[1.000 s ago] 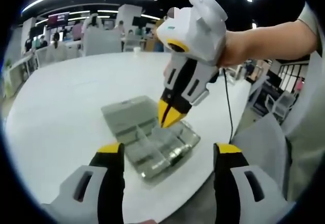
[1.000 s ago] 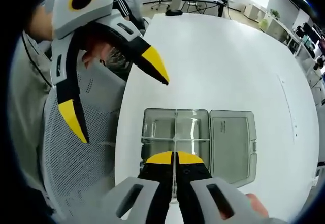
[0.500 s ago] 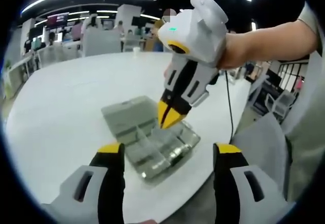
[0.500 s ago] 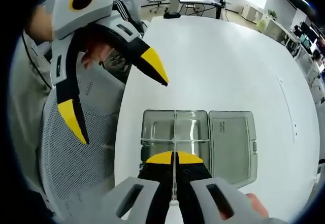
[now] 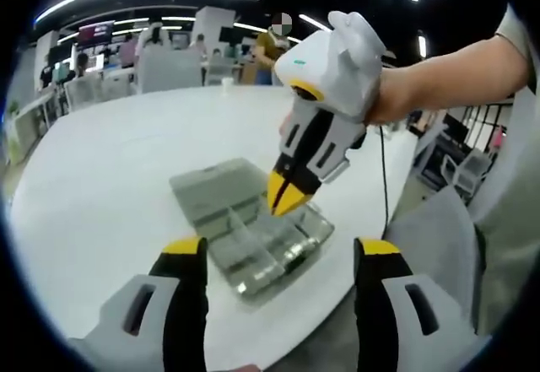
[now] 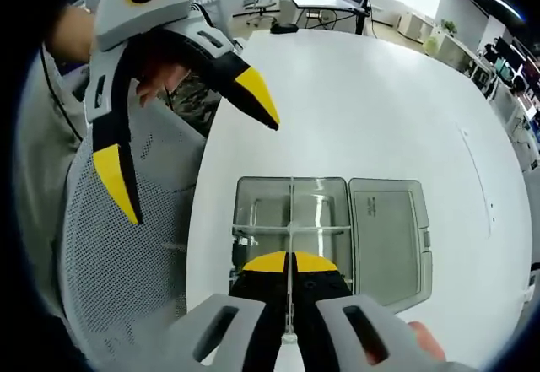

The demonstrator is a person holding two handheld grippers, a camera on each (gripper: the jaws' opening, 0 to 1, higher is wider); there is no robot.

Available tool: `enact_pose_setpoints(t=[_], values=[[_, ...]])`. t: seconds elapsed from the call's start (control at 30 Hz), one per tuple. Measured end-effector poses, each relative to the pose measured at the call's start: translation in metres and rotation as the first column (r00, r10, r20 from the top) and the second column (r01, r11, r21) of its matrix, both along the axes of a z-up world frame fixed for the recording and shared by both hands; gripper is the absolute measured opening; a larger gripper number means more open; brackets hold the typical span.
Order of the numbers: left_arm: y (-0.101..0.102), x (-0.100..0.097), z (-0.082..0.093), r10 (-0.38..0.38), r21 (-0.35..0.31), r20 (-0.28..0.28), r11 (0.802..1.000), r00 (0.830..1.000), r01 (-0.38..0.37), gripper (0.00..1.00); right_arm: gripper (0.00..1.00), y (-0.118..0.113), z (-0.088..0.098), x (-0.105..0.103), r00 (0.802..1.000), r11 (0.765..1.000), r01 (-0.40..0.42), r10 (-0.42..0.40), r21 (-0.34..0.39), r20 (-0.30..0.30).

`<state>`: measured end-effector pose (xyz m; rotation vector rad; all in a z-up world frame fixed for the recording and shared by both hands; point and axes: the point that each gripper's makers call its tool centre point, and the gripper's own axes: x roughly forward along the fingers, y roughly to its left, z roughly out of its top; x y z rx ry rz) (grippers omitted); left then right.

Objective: Insert the divider into the dual guide fixture by aligning both edges with the guide slots and pushing it downward to the bottom, including one-sided entry, uneven engagement, binding, and posture correction.

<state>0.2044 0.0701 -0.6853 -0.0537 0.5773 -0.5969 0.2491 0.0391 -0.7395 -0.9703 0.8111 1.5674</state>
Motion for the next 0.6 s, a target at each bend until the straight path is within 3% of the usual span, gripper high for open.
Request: enact_pose_setpoints(t=[0.6], values=[[0.0002, 0.0001, -0.0004, 0.003, -0.001, 0.001, 1.0, 1.0, -0.003, 0.69, 0.0, 0.0014, -0.0041, 0.0011, 1.0, 1.0, -0.012, 0.012, -0.019, 0.0]])
